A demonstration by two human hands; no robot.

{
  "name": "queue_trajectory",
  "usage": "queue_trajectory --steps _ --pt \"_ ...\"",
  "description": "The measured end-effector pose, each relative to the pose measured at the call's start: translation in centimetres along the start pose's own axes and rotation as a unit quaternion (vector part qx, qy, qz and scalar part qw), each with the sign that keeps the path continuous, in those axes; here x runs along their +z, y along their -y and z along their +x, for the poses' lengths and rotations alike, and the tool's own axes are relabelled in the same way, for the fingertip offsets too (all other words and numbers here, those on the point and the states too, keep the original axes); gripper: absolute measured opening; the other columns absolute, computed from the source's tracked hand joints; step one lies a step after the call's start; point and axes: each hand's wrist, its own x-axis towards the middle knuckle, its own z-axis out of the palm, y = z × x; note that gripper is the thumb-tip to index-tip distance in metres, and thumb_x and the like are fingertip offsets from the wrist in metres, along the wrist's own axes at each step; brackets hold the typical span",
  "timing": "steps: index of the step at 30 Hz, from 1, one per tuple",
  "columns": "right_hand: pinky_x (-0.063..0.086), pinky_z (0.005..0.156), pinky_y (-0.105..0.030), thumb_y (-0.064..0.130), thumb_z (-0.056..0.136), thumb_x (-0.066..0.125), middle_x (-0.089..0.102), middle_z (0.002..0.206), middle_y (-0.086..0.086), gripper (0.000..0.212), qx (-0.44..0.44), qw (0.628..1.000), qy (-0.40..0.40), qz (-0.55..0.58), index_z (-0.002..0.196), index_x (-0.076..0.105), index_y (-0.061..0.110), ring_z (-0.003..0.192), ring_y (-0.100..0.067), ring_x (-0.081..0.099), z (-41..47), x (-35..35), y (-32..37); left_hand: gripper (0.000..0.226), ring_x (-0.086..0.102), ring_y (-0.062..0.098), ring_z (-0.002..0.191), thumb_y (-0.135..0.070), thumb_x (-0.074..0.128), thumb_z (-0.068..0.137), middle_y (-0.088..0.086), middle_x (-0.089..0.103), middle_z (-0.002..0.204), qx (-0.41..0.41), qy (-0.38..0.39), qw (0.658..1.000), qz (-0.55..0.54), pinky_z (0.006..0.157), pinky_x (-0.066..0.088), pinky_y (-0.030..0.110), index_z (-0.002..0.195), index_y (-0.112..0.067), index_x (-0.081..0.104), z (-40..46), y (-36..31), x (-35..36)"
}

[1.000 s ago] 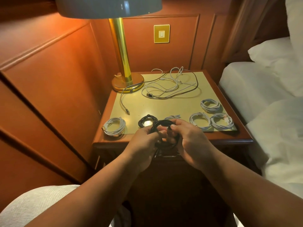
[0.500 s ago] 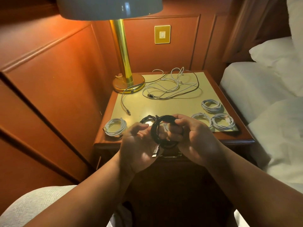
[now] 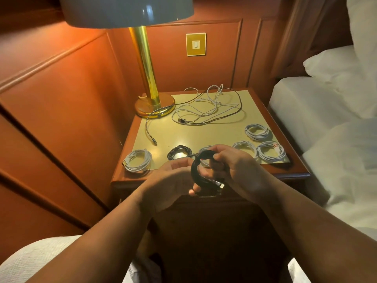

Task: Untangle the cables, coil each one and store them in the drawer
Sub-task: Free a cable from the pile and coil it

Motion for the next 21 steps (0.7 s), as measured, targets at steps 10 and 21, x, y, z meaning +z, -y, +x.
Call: queue_trajectory --steps 10,21 --pt "0.053 0.093 -0.051 0.016 0.107 0.027 0.049 0.079 -0.009 0.034 -0.013 0.997 -0.014 -0.080 0.115 0.059 0.006 0.083 -0.027 0.054 0.5 0.4 -0.3 0.037 0.058 0.021 0.066 -0.040 0.054 0.085 0.014 0.062 0.073 0.103 -0.072 0.954 0.273 0.063 0.049 0.037 0.087 -0.005 0.063 -0.3 -0.6 -0.3" --pt "0.042 0.084 -0.043 0.017 0.108 0.028 0.039 0.077 -0.012 0.033 -0.021 0.999 -0.033 -0.011 0.120 0.055 0.003 0.080 -0.032 0.038 0.3 1.4 -0.4 0.009 0.060 0.013 0.075 -0.024 0.069 0.077 0.001 0.065 0.079 0.023 -0.055 0.986 -0.153 0.074 0.043 0.029 0.074 -0.017 0.073 0.0 0.4 0.7"
